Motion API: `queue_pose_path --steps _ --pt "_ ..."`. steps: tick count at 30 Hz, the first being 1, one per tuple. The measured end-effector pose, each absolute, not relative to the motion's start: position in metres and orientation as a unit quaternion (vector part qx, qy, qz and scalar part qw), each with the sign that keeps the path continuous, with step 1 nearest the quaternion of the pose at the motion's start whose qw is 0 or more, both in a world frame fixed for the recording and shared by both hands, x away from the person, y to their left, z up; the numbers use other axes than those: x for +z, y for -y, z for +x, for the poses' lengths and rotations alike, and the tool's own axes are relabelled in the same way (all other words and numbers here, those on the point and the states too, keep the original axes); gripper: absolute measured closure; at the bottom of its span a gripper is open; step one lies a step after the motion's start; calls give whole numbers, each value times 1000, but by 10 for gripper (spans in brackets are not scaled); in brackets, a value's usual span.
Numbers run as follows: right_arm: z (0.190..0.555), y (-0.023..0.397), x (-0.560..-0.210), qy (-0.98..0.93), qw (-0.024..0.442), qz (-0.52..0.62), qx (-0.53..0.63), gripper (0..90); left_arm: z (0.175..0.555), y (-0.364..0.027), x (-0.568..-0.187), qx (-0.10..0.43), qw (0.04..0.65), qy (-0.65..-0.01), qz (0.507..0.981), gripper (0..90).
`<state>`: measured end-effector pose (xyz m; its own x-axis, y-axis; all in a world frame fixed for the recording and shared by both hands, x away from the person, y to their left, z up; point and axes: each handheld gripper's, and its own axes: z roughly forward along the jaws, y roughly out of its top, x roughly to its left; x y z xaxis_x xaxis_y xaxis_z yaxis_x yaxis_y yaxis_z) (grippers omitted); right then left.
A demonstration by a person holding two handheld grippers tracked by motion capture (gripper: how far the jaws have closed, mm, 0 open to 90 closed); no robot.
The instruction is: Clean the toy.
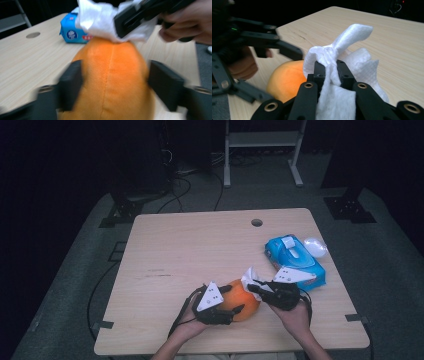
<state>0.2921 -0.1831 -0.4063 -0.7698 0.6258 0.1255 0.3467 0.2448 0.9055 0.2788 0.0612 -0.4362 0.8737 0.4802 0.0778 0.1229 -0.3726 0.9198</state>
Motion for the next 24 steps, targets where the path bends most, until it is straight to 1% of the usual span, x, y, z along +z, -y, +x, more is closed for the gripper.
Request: queue_pose_path --steps 1,2,5,7,8,10,11,14,16,18,19,21,24 --pt "291 181 -406 -780 136 309 527 797 280 -61 -440 170 527 -186 812 165" --pt "292 181 -406 -782 137 308 524 797 280 -61 -444 172 529 -185 810 146" --pt "299 187 -411 -774 119 323 532 798 280 -58 -447 179 526 -181 811 142" --pt "303 191 -414 -770 111 332 533 798 277 -54 -447 193 515 -172 817 147" --pt "304 192 -415 -768 107 335 535 798 276 -53 -446 198 509 -171 820 176" --pt "303 193 -415 -767 109 338 535 798 274 -54 -441 202 502 -173 823 303" --pt "301 192 -414 -765 108 338 537 797 274 -54 -439 200 501 -176 823 335" --pt "292 183 -404 -765 102 320 550 798 274 -60 -428 172 504 -186 825 369" --pt "285 174 -400 -769 82 297 560 798 273 -62 -423 147 512 -184 826 376" --pt "279 164 -399 -787 101 274 543 798 272 -62 -424 153 502 -176 833 374" --pt "280 164 -400 -787 100 276 542 798 274 -63 -425 147 505 -179 831 373" --pt "288 172 -405 -780 88 296 545 798 276 -65 -428 141 510 -185 828 363" --pt "297 187 -411 -769 92 327 542 797 277 -64 -431 140 517 -188 823 308"
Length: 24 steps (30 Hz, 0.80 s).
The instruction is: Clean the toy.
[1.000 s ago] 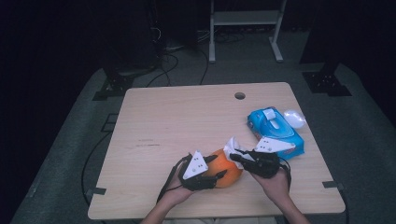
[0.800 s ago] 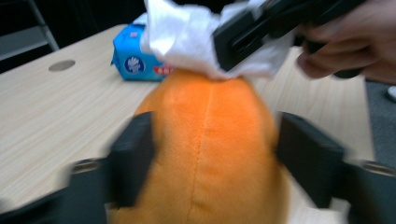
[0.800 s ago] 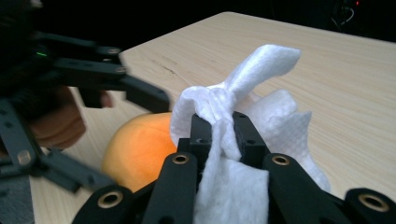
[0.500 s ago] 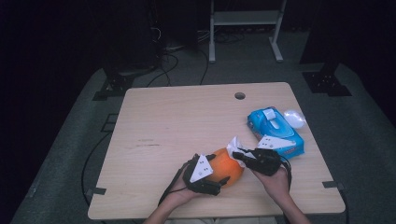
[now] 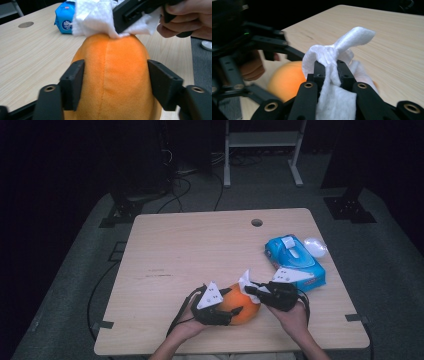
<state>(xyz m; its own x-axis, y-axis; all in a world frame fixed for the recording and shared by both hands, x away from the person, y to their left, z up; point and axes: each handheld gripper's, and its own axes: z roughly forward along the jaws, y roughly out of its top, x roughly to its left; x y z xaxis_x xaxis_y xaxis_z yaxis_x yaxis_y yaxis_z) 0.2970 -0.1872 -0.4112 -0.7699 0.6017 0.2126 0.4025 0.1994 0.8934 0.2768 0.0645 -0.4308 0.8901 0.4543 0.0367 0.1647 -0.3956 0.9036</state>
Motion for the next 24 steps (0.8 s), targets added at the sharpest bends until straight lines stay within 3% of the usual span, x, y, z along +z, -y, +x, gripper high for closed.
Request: queue_pose_path --steps 3,5,6,11,15,21,24 --pt "297 190 -411 -773 106 329 532 797 278 -62 -435 136 524 -190 819 195" --pt "294 186 -409 -776 113 325 528 797 279 -61 -438 139 525 -192 817 177" --pt "293 184 -408 -777 116 323 528 797 279 -61 -439 141 525 -194 816 184" --pt "282 171 -400 -787 121 289 531 796 274 -64 -430 167 532 -179 811 386" --pt "289 180 -403 -780 112 305 535 795 271 -68 -425 168 541 -172 806 414" --pt "298 184 -411 -779 94 320 531 794 283 -76 -433 142 557 -198 794 180" --pt "302 191 -414 -777 99 331 526 794 287 -80 -440 136 562 -199 791 135"
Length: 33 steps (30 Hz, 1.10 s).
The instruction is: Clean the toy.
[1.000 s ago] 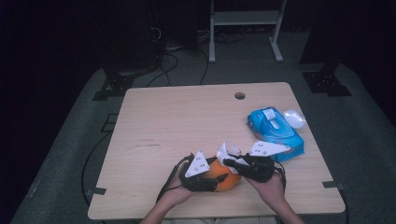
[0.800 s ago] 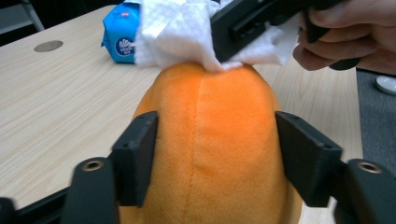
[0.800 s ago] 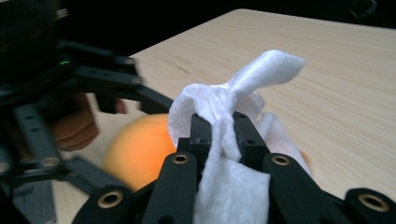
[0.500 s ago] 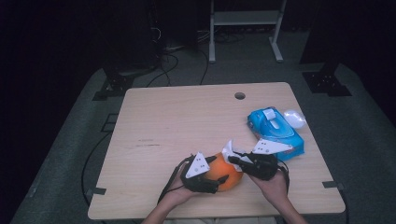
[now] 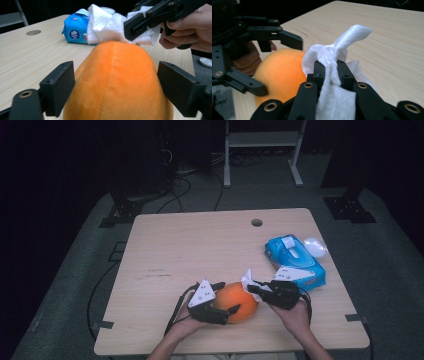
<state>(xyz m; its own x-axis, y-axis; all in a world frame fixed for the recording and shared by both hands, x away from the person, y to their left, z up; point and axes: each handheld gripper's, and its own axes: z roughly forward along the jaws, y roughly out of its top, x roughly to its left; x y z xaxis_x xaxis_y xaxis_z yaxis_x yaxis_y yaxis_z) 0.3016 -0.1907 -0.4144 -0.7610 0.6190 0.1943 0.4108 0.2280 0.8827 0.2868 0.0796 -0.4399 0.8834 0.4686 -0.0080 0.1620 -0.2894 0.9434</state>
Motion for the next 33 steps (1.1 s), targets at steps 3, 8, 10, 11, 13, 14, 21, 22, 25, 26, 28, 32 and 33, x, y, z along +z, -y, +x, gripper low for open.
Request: queue_pose_path --steps 3,8,10,11,13,14,21,22,25,26,28,32,33 --pt "302 192 -416 -775 97 338 525 794 284 -76 -444 134 555 -196 797 165" --pt "286 175 -403 -781 108 305 535 796 277 -74 -428 145 542 -190 806 371" --pt "280 171 -396 -777 98 287 551 796 277 -76 -422 145 547 -188 803 381" --pt "278 169 -394 -780 99 281 550 796 276 -77 -421 145 547 -187 803 382" --pt "280 168 -396 -783 100 281 545 796 277 -78 -422 145 546 -187 804 375" --pt "284 170 -402 -782 89 289 545 795 278 -78 -423 143 545 -189 804 354" --pt "298 187 -416 -783 105 330 516 796 283 -80 -432 121 554 -196 800 221" --pt "297 185 -415 -784 105 329 516 796 282 -79 -432 126 552 -194 801 243" --pt "289 174 -408 -788 108 307 524 797 280 -77 -431 133 546 -191 805 280" --pt "287 172 -406 -788 107 300 527 797 280 -77 -430 134 544 -189 806 279" --pt "287 171 -405 -791 111 295 525 796 282 -79 -429 129 548 -189 804 247" --pt "296 180 -413 -795 127 312 505 796 286 -84 -429 116 547 -197 805 111" --pt "298 183 -416 -793 125 319 504 796 286 -86 -430 116 548 -198 804 101"
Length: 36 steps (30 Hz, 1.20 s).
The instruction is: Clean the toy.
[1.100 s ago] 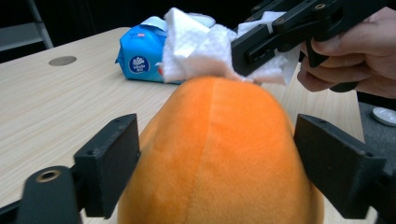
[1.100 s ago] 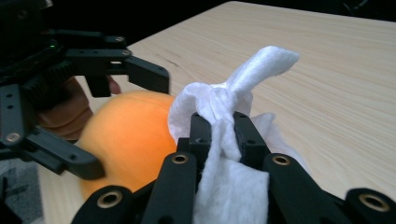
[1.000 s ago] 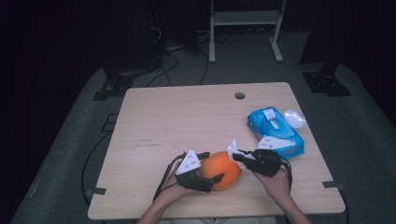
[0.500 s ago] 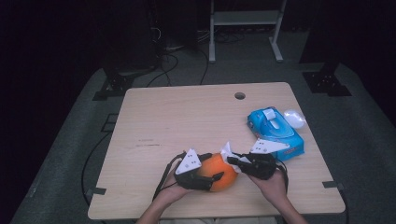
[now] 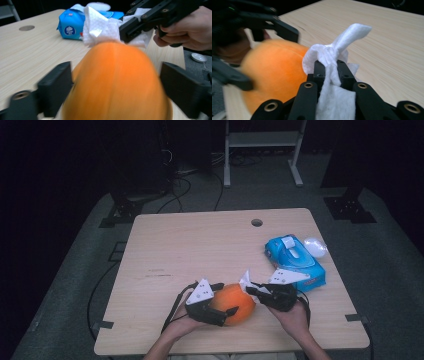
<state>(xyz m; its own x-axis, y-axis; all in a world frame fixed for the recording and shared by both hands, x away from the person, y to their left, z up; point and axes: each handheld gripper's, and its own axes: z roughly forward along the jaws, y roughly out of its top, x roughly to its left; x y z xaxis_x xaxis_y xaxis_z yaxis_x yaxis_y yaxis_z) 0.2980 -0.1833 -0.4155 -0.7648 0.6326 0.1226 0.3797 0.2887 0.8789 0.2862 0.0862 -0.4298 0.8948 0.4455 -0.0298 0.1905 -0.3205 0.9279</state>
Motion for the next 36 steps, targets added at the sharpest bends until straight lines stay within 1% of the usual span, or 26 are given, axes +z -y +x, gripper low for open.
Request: queue_pose_path --steps 2,3,5,6,8,10,11,12,13,14,15,17,19,20,22,23,24,26,27,28,30,32,34,36 --pt "300 187 -417 -790 123 329 502 796 287 -88 -432 111 550 -200 803 103" --pt "300 187 -416 -790 123 329 503 796 287 -88 -433 116 548 -197 805 134" --pt "295 182 -412 -789 124 320 510 797 285 -86 -431 124 542 -190 809 225" --pt "290 177 -407 -789 130 309 514 797 283 -85 -429 123 542 -189 810 253" --pt "284 174 -400 -783 121 291 536 796 280 -82 -424 123 551 -185 804 308" --pt "282 172 -395 -781 113 279 547 796 277 -80 -419 123 556 -179 802 343" --pt "281 172 -395 -783 114 276 545 796 277 -79 -418 124 555 -176 803 339" --pt "283 173 -398 -786 113 277 542 796 277 -79 -419 121 555 -174 804 314" --pt "286 174 -402 -787 107 284 537 796 279 -80 -421 110 556 -175 805 273" --pt "290 177 -408 -791 105 292 528 796 281 -82 -422 111 555 -180 804 235" --pt "293 179 -413 -795 114 297 517 797 283 -84 -422 112 552 -186 805 183" --pt "299 187 -417 -789 123 317 513 797 285 -88 -424 106 550 -195 805 114" --pt "307 200 -419 -776 123 348 512 797 288 -89 -430 101 548 -205 805 99" --pt "309 204 -420 -769 116 357 517 797 288 -87 -433 100 543 -204 809 95" --pt "309 205 -421 -767 108 357 522 797 288 -77 -443 112 531 -196 817 95" --pt "308 203 -421 -768 108 354 522 798 288 -73 -446 109 532 -190 818 97" --pt "306 199 -419 -770 111 350 521 800 285 -70 -447 115 532 -185 818 131" --pt "302 195 -414 -773 125 344 519 803 280 -68 -442 130 526 -174 822 260" --pt "299 195 -411 -771 123 342 523 804 279 -70 -438 134 526 -169 823 306" --pt "297 197 -406 -767 122 338 531 803 278 -73 -435 133 532 -171 818 328" --pt "291 197 -397 -762 121 330 545 804 279 -79 -427 113 546 -174 812 342" --pt "285 194 -390 -763 129 316 550 804 278 -83 -422 111 547 -169 812 353" --pt "287 194 -392 -764 123 316 549 804 278 -86 -418 111 549 -171 811 359" --pt "294 196 -403 -762 101 332 546 803 279 -89 -417 110 547 -175 811 366"
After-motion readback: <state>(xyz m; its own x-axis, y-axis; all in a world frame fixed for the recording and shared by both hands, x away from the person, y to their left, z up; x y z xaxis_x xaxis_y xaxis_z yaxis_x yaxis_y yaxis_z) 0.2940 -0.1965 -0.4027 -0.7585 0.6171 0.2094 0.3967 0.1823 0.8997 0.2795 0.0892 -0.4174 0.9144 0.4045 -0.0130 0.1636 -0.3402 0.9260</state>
